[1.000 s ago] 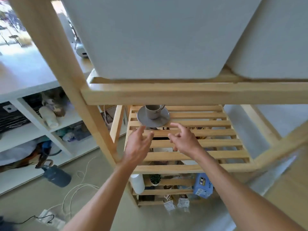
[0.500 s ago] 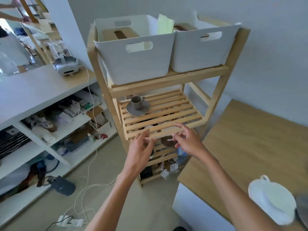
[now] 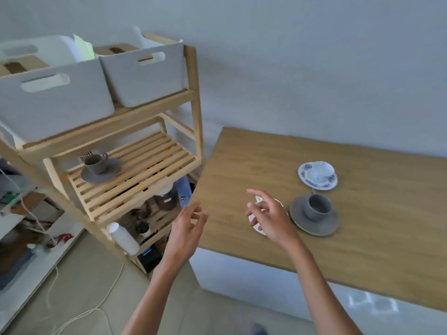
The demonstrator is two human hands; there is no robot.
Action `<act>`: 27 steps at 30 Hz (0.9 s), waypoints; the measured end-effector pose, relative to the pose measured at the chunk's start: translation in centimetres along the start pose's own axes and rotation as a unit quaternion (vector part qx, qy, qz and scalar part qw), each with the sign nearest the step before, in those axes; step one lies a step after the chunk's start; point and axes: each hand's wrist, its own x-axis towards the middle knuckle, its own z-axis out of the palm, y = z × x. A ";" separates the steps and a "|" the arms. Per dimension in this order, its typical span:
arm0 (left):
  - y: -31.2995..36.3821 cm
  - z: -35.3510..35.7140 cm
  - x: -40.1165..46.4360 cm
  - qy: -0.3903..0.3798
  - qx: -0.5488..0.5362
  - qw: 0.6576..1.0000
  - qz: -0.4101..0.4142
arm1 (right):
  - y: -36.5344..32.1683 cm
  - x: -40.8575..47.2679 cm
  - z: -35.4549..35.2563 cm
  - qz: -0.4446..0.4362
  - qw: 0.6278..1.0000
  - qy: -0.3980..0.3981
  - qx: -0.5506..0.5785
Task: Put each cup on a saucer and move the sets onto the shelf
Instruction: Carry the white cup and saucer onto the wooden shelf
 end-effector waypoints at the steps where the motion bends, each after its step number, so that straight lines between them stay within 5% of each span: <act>1: 0.4 1.2 -0.1 -0.010 0.001 1.000 -0.001 | 1.2 -0.6 -1.3 0.013 1.000 0.022 0.006; 9: 1.6 10.0 0.7 -0.085 -0.010 0.995 -0.048 | 10.1 -2.6 -7.5 0.105 0.988 0.108 0.018; 27: 0.1 17.3 2.2 -0.106 0.079 0.988 -0.082 | 14.3 1.3 -6.4 0.132 0.990 0.036 -0.033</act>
